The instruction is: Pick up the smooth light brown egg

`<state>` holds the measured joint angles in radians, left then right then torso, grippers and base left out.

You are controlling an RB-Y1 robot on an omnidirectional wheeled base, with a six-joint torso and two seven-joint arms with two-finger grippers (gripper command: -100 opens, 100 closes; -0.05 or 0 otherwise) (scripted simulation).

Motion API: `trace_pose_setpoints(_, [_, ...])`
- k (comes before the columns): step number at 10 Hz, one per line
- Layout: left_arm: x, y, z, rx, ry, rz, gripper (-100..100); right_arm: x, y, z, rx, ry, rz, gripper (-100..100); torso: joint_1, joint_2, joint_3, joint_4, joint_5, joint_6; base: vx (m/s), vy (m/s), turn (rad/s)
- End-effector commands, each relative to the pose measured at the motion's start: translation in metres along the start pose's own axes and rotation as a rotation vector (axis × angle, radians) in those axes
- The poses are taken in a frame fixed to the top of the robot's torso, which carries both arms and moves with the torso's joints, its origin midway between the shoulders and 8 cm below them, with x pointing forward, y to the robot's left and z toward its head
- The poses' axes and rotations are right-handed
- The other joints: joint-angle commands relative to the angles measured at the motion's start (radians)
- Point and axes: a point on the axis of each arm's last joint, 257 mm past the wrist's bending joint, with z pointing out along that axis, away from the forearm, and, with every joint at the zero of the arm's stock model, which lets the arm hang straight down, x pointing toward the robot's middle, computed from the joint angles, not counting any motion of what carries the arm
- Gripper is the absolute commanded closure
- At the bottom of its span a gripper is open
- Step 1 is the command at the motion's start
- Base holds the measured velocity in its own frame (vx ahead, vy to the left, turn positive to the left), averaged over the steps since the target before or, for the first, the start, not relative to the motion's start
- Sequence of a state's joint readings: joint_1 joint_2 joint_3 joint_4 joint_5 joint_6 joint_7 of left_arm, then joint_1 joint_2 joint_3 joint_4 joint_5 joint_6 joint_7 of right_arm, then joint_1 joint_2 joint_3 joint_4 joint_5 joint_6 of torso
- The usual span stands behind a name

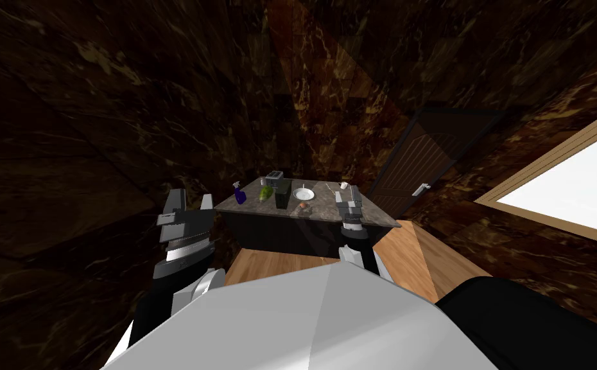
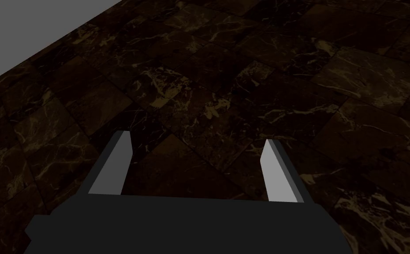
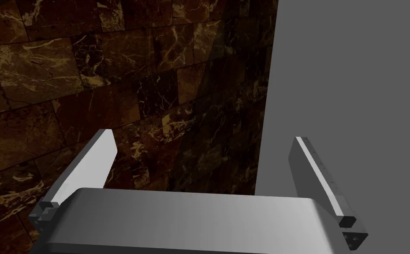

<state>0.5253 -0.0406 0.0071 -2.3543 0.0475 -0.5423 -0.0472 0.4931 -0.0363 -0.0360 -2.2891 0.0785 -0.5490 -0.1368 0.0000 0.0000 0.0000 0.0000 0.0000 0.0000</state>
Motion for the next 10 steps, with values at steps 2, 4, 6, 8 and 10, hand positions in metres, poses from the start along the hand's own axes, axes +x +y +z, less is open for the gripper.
trace_pose_setpoints(2, [0.0,0.0,0.0,0.0,0.0,0.0,0,0.002,-0.009,-0.004,0.028,0.045,-0.047,-100,0.001,0.002,0.001,0.0,0.0,0.0,-0.063,0.019,0.023])
trace_pose_setpoints(4, [0.0,0.0,0.0,0.0,0.0,0.0,0,0.003,-0.018,-0.009,0.057,0.084,-0.094,-100,0.001,0.006,0.003,0.001,0.0,0.0,-0.098,0.027,0.026])
trace_pose_setpoints(6, [0.0,0.0,0.0,0.0,0.0,0.0,0,0.004,-0.031,-0.015,0.093,0.135,-0.155,-100,0.002,0.007,0.004,0.002,0.0,0.0,-0.096,0.029,0.045])
trace_pose_setpoints(8, [0.0,0.0,0.0,0.0,0.0,0.0,0,0.005,-0.047,-0.023,0.132,0.198,-0.23,-100,0.001,0.006,0.004,0.001,0.0,0.0,-0.095,0.037,0.063])
trace_pose_setpoints(10, [0.0,0.0,0.0,0.0,0.0,0.0,0,0.005,-0.056,-0.028,0.153,0.235,-0.273,-100,0.003,0.007,0.004,0.002,0.001,0.0,-0.088,0.042,0.04])
